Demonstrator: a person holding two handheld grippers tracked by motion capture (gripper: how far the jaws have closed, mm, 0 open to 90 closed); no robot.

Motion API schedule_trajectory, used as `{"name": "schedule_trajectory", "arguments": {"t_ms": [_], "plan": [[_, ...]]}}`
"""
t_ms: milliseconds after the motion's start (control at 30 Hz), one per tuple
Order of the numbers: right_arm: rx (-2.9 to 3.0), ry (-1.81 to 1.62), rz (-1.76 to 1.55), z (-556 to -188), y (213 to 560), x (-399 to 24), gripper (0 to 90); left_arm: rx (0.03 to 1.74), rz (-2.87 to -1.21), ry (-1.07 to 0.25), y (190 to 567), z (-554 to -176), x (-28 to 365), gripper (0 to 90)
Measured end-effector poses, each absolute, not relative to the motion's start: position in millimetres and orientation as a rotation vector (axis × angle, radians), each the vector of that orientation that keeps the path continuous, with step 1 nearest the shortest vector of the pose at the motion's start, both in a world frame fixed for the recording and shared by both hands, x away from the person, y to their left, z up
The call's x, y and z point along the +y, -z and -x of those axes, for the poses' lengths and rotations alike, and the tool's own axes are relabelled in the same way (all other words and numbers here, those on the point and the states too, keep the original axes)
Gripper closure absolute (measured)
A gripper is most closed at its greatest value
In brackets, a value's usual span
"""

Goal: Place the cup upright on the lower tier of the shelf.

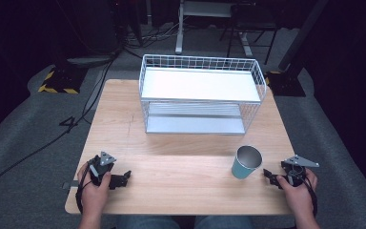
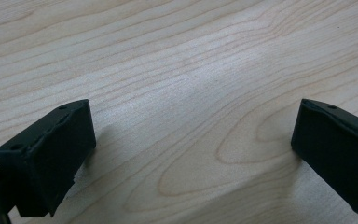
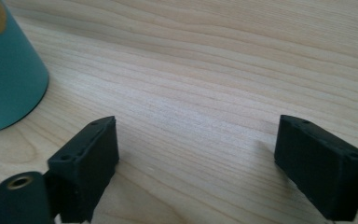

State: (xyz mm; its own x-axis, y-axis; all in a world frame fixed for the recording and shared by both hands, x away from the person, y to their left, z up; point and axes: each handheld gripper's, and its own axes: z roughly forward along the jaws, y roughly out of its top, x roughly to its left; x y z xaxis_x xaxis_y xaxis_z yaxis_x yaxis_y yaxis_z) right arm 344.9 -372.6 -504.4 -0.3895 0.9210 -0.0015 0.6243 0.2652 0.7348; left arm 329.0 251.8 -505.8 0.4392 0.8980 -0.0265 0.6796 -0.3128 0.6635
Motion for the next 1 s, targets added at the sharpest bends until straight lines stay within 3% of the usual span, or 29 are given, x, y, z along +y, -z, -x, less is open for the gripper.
{"name": "schedule_trajectory", "arguments": {"t_ms": [467, 1000], "plan": [[2.148, -0.986, -1.363, -328, 499, -370, 16.9, 1.307, -2.097, -0.470, 506, -330, 252, 0.1], [2.229, -1.068, -1.300, -306, 485, -335, 17.6, 1.308, -2.095, -0.471, 506, -330, 252, 0.1]]}}
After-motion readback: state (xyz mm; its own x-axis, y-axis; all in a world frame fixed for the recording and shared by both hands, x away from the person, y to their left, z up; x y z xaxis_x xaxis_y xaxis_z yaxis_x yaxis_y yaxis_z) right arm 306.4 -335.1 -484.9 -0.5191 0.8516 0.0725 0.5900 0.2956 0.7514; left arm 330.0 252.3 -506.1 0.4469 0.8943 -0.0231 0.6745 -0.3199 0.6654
